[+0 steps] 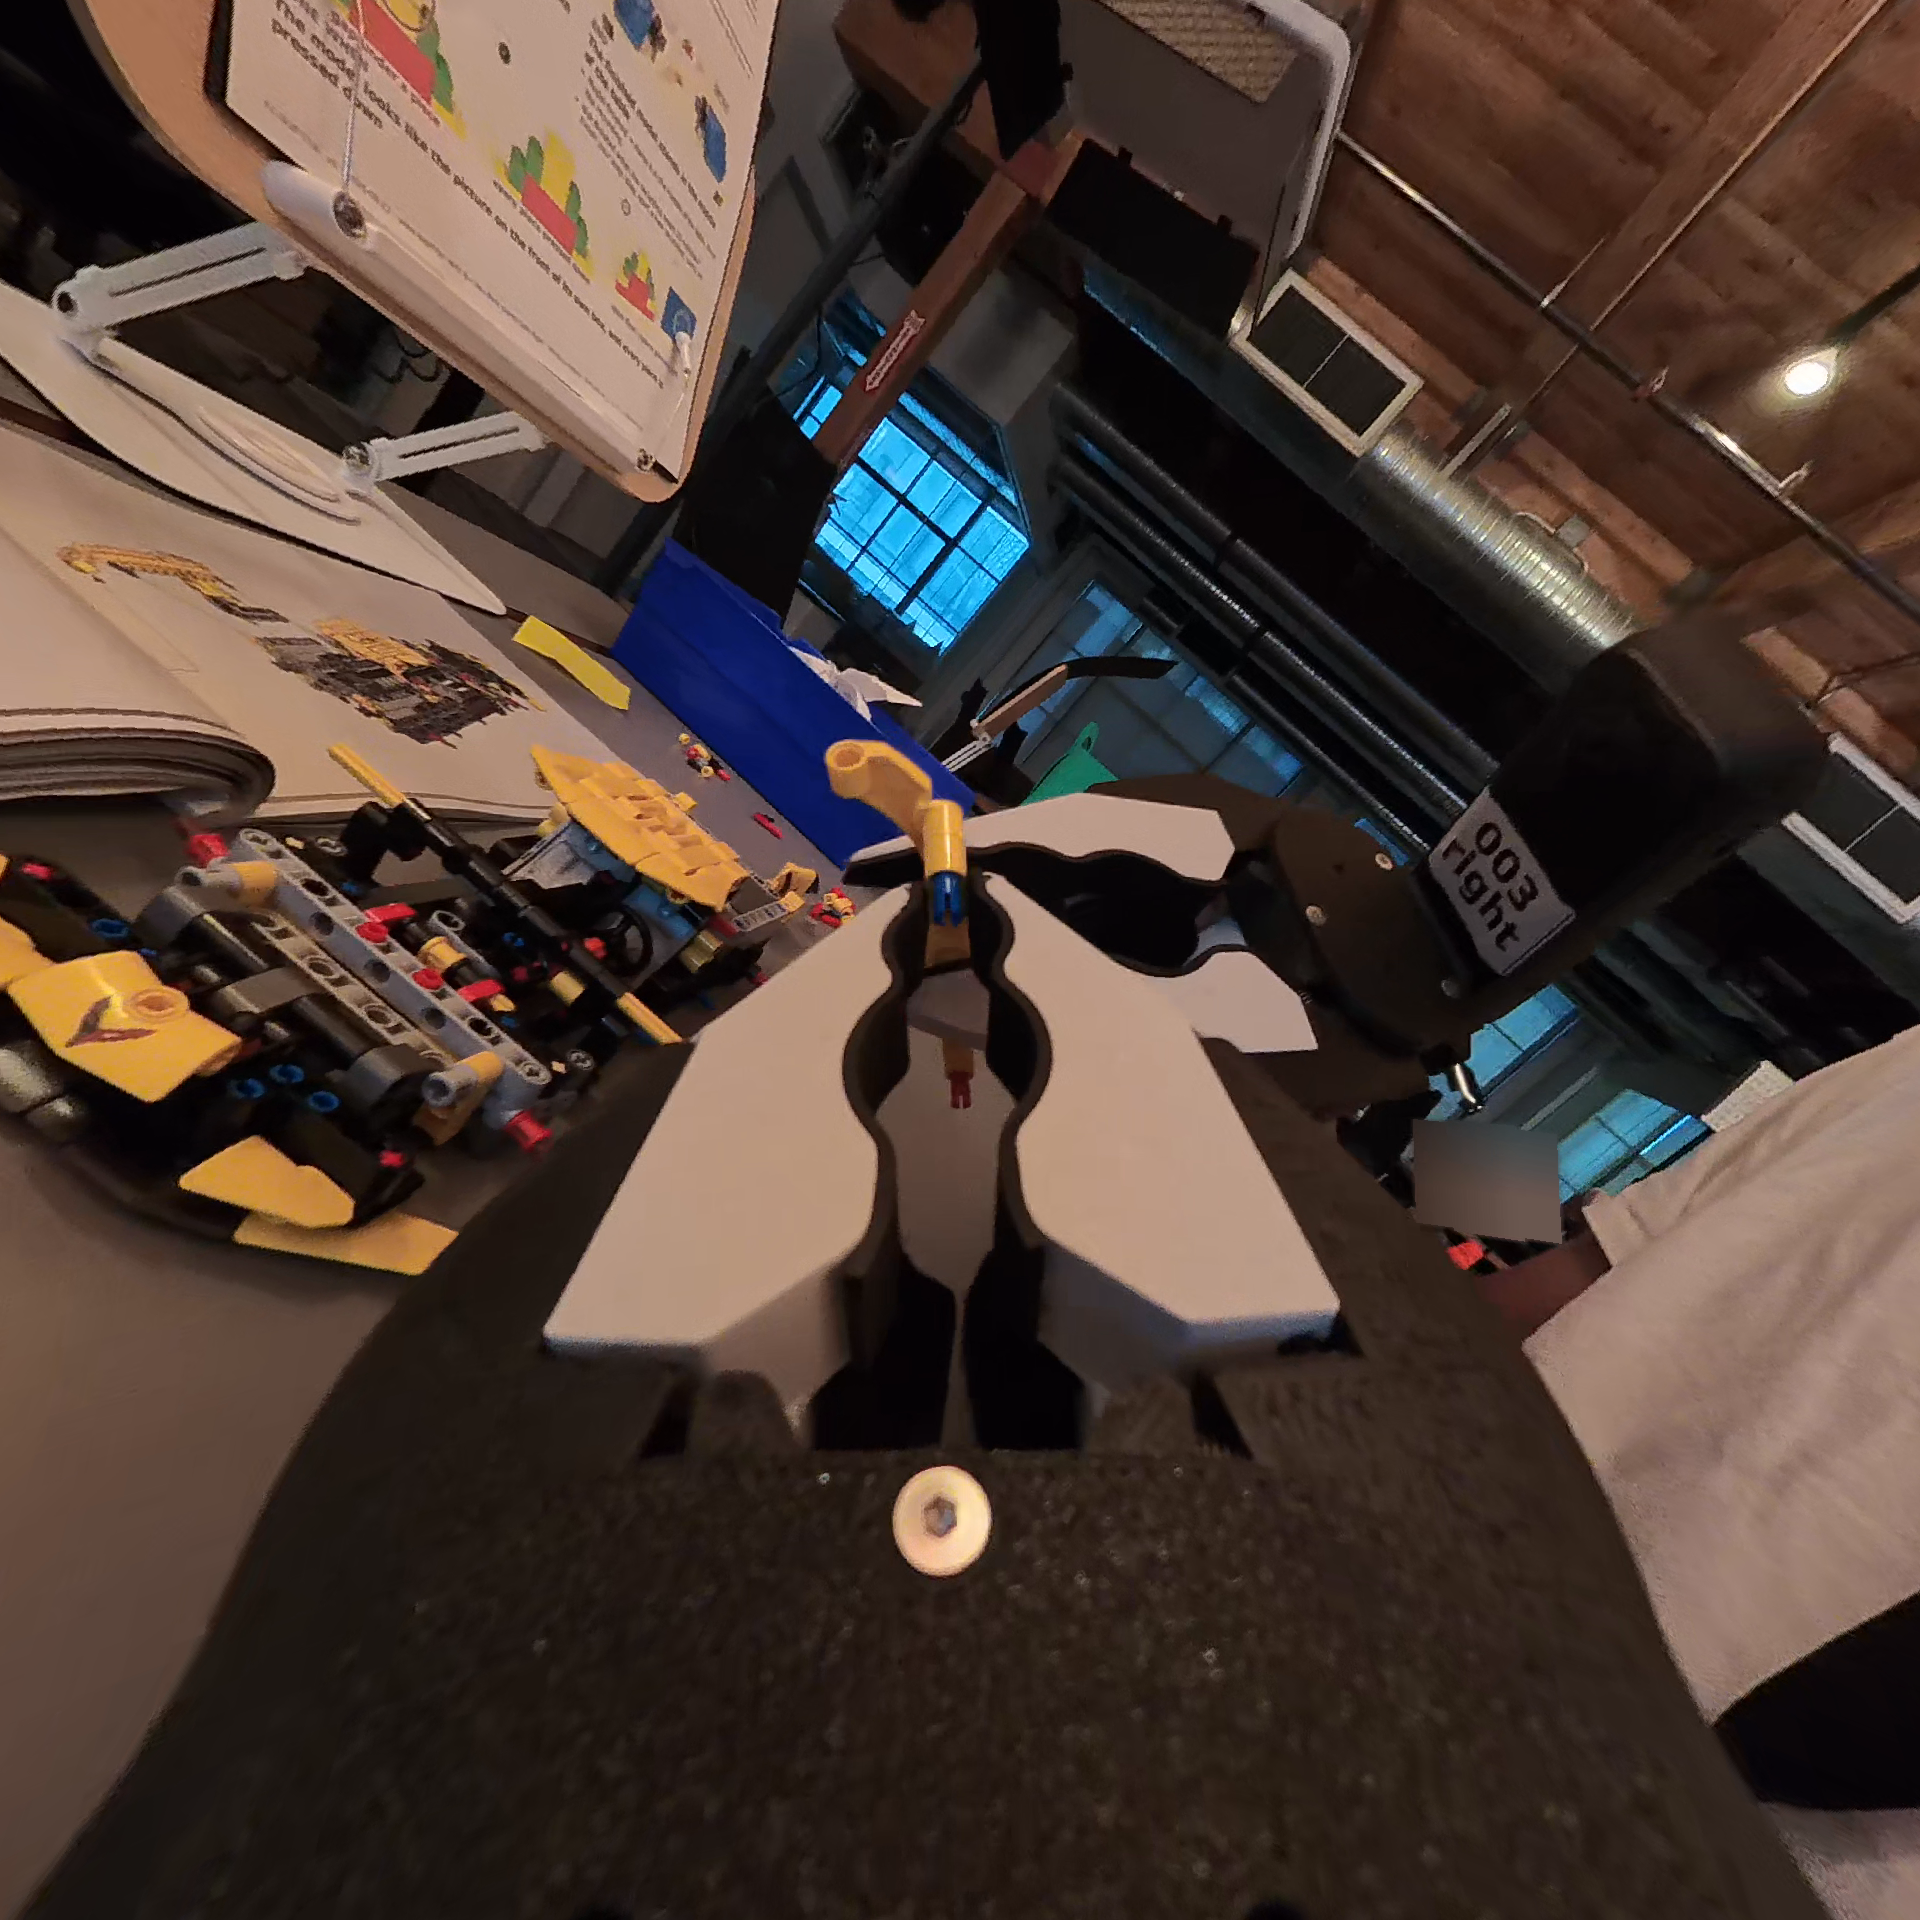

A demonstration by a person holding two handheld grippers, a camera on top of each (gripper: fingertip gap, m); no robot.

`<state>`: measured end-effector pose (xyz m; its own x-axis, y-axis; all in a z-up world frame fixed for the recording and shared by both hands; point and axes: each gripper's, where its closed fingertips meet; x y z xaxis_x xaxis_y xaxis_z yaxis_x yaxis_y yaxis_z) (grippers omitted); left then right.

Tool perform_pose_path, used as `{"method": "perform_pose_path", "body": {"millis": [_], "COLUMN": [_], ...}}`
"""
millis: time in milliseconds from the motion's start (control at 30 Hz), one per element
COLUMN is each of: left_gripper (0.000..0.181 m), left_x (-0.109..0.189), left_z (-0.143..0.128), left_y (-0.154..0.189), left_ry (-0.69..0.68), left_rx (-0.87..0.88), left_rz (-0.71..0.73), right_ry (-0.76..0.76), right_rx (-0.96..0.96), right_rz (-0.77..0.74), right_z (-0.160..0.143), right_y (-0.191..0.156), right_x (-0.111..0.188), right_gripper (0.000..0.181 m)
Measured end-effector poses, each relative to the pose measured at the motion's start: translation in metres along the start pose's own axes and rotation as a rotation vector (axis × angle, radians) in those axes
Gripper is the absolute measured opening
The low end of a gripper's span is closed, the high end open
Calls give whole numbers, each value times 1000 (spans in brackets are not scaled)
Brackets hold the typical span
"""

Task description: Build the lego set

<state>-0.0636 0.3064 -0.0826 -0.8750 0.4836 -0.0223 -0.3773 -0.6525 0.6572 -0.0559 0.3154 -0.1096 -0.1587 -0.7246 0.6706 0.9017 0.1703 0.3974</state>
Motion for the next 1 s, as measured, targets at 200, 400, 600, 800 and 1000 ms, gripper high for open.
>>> {"method": "perform_pose_path", "body": {"millis": [200,400,600,800,1000], "left_gripper": [7,6,6,6,30], "left_x": [1,7,0,-7,-15], "left_z": [-1,-6,-30,-24,-5], "left_y": [-3,32,65,53,8], "left_ry": [-22,-192,-390,-386,-252], "left_rx": [23,-7,-138,-141,-190], "left_rz": [-17,-301,-430,-336,-1], "right_ry": [11,151,161,228,424], "right_rx": [-50,-207,-272,-410,-786], "right_rz": [72,692,1178,1269,1171], "right_z": [0,0,1,5,15], "right_y": [-3,-12,-31,-26,24], "right_x": [-3,47,73,67,36], "right_gripper": [27,44,37,18,1]}}
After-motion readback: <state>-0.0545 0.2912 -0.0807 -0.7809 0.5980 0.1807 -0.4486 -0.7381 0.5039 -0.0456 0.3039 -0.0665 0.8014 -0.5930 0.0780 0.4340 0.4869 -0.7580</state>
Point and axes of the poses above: each gripper's, where its closed fingertips meet, x back along the fingers, z out of its top, y = z × x across the jaws, and after that the axes turned 15 degrees about -y, right-handed
